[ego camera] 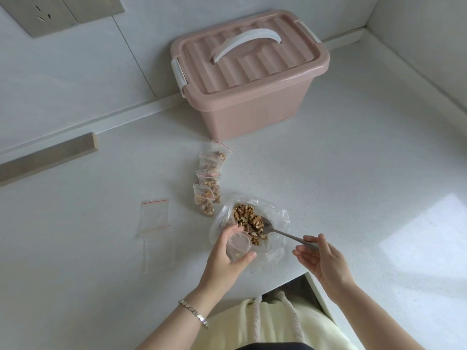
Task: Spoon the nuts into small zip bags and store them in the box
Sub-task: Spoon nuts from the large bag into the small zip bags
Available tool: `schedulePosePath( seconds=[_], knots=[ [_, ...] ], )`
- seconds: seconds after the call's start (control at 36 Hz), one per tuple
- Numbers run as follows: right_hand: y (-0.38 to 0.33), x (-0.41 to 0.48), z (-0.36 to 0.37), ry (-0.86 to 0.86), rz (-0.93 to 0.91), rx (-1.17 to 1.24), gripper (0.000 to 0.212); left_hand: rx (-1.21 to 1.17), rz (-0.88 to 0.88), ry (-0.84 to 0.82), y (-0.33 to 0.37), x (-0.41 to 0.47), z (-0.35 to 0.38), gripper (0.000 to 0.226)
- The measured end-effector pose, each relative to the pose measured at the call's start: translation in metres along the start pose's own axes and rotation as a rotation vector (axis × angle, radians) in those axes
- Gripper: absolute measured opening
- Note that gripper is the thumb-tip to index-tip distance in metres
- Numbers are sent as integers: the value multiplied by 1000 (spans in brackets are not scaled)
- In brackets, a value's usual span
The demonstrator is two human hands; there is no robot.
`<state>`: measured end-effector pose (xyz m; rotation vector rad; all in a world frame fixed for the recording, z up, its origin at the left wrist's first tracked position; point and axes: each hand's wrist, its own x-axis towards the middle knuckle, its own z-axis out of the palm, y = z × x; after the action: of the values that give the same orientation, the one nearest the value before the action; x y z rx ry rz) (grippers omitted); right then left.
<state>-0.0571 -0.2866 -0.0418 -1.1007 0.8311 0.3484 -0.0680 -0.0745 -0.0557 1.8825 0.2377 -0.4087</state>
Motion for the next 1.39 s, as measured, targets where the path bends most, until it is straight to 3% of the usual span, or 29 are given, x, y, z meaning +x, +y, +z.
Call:
schedulePosePath(
  seconds=[0.31,0.56,0.86,0.94,1.03,1.17,1.33,1.39],
  knots=[
    [-39,-20,-5,7,-216,-276,42,15,-1,3,3,1,-2,52],
    [-70,-31,20,-85,-309,-518,44,88,12,-59,7,3,-2,57],
    [-54,-63,62,-253,-663,-1087,31,138,36,-42,4,3,-1,57],
    [-54,-68,58,-222,-761,-1040,40,105,3,-17,2,2,-3,57],
    [-58,-65,47,-104,-785,-856,27,55,-7,-6,2,1,-7,53],
    [-44,-43,22,12,-631,-667,29,-55,-19,1,-3,0,-11,53],
    [-11,-26,4,-21,-533,-673,24,-76,-40,-2,-5,-2,-11,55],
    [-6,-26,4,-38,-548,-698,32,-70,-40,4,-5,-2,-11,55]
  ],
)
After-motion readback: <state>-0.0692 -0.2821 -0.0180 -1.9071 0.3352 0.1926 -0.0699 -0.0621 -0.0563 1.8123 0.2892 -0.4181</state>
